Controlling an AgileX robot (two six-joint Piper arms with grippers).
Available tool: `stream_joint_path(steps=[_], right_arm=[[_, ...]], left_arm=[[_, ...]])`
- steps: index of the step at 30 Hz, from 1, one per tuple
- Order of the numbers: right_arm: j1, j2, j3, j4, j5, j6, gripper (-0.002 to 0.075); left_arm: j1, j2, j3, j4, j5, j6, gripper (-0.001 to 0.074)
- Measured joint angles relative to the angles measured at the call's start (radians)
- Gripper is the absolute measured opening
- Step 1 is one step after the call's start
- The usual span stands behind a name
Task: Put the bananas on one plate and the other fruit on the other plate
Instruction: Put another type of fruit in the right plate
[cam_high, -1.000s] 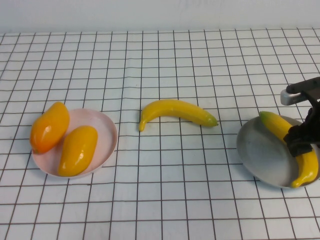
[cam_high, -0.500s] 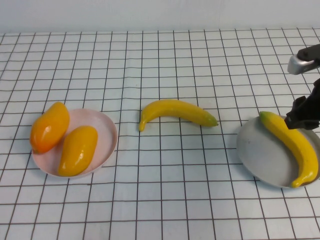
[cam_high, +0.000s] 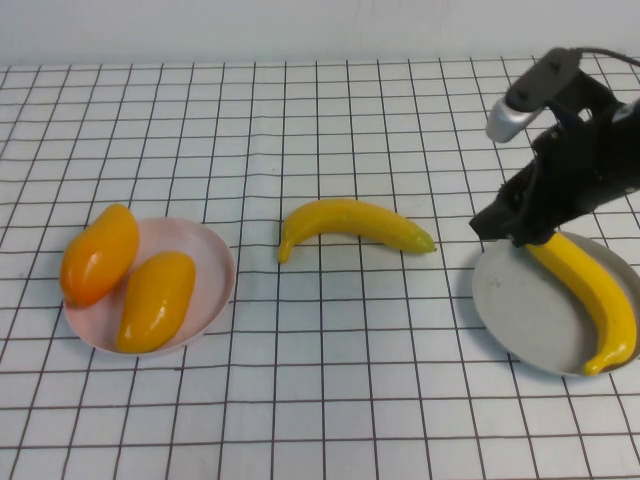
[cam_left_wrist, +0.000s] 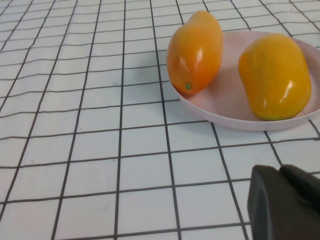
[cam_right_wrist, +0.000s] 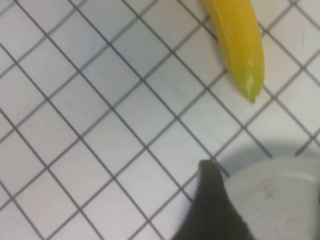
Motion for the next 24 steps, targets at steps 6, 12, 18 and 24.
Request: stream_joint_path(steps=[6,12,18,24], right_arm=[[0.092,0.128,-0.217,-0.002,-0.002,-0.013,0.0480],[0.149,0.354,-0.467,-0.090,0.062,-0.015,0.0488],[0.158,0.588,-0.704,-0.200,0.184,-0.015,0.0489],[0.158,0.747,-0.820,-0.262,0.222,-0.015,0.0489]], left_arm=[[0.000,0.000,0.000,0.000,0.000,0.000,-0.0004],[0.000,0.000,0.000,0.000,0.000,0.000,-0.0004],[0.000,0.000,0.000,0.000,0.000,0.000,-0.0004],[0.000,0.000,0.000,0.000,0.000,0.000,-0.0004]])
